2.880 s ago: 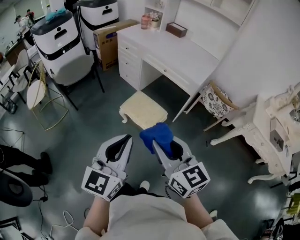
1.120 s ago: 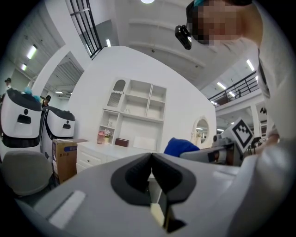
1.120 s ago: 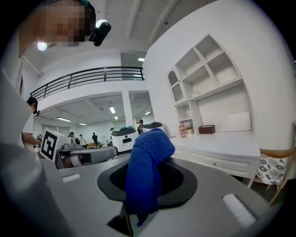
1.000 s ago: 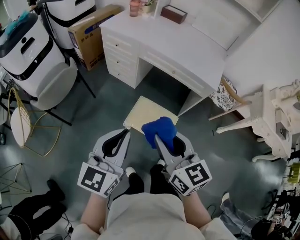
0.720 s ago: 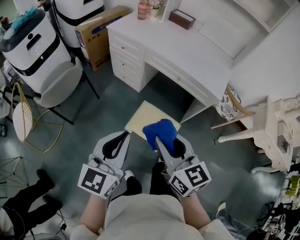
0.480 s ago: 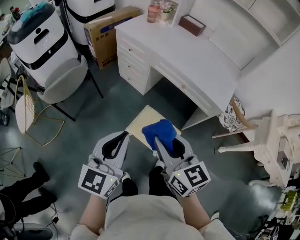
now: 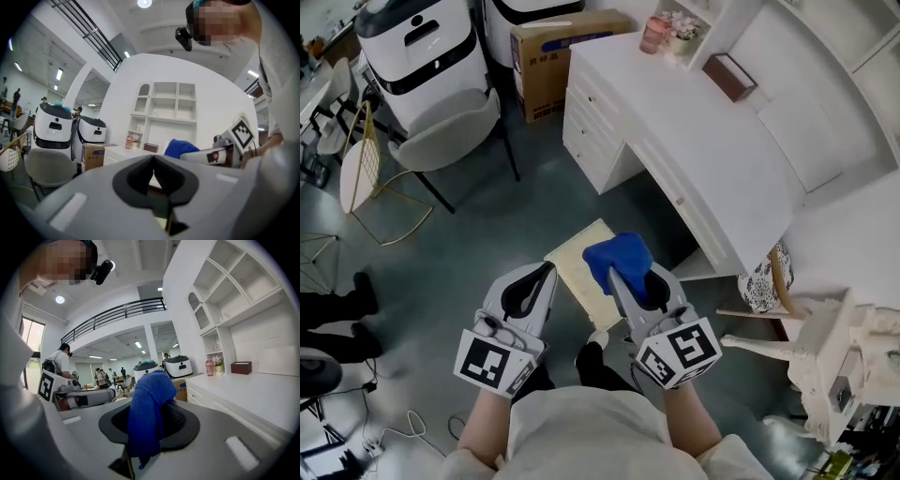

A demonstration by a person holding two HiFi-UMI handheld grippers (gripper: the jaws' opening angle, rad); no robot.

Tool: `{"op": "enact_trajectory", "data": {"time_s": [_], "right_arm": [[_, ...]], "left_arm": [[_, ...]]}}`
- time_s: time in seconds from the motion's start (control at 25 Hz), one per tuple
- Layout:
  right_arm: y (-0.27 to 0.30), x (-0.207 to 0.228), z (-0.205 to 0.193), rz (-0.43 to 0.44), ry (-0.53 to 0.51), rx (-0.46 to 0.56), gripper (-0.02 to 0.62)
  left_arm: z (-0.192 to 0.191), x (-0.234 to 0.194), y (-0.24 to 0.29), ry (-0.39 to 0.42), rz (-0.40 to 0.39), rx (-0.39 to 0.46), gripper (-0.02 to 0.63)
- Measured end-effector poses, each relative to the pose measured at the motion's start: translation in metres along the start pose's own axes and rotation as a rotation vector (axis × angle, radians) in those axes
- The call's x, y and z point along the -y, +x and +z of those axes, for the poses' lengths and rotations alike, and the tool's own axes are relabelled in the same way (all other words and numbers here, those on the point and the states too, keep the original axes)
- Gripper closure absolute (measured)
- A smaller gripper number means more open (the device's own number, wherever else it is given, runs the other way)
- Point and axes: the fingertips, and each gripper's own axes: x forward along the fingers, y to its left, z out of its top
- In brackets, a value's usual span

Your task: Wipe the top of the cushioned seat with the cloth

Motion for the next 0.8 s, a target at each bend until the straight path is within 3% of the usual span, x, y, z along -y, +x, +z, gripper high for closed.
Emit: {"op": "enact_trajectory", "data": {"time_s": [0.52, 0.8], "right_arm": [[0.045, 0.025, -0.029, 0.229, -0.041, -0.099, 0.479], [0.082, 0.021, -0.066, 0.287, -0.022, -0.171, 0.479]], "left_arm": [[-0.022, -0.009, 0.002, -0.037, 0.280, 0.016, 0.606], [-0.045, -0.032, -0.009, -0.053, 0.361, 0.004, 0.606]]}}
